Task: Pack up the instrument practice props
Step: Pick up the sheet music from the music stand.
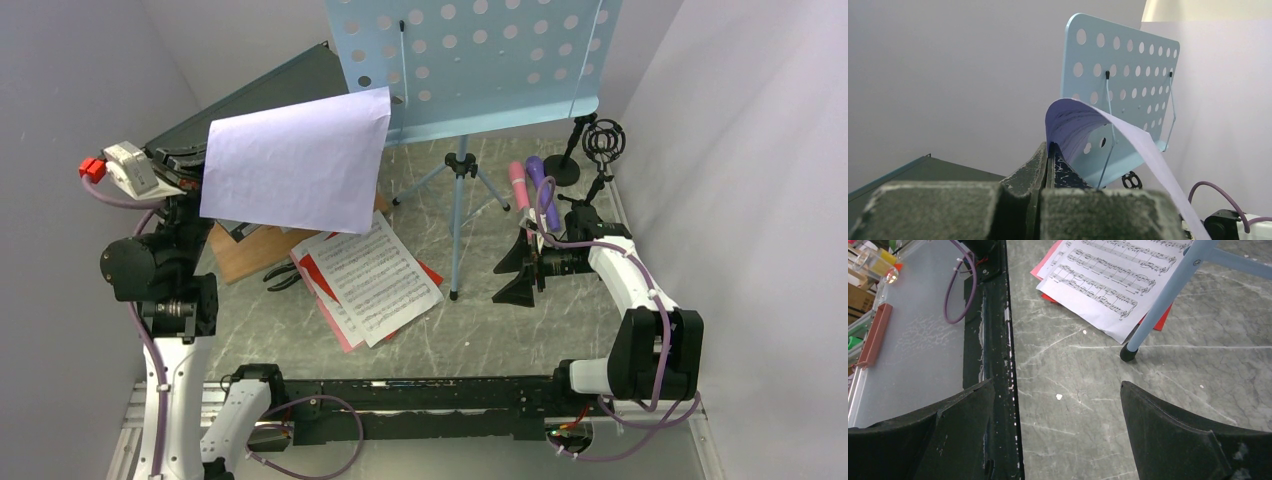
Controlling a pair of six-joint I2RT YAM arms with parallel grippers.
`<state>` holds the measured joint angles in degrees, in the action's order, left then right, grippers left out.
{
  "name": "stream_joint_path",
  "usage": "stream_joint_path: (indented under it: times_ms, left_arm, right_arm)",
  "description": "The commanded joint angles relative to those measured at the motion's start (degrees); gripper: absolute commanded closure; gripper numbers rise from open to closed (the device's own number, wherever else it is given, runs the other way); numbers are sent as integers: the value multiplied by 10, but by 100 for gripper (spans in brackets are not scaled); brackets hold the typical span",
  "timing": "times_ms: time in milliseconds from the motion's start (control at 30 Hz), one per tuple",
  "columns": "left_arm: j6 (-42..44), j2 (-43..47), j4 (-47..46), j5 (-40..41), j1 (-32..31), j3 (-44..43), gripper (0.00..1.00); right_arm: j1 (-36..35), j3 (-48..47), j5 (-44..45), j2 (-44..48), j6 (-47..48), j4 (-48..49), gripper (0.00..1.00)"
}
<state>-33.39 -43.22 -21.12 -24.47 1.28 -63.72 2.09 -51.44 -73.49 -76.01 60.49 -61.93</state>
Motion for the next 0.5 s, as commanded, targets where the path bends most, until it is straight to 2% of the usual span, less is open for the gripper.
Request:
stream_joint_path:
  times_ms: [0, 467]
  left_arm:
    - [16, 14, 19, 10, -1, 6, 100]
    - [19, 54, 88, 7, -1, 4, 100]
  right_arm:
    - [-2, -18, -4, -3, 17, -1, 0]
    - [-2, -17, -2, -5, 16, 2, 1]
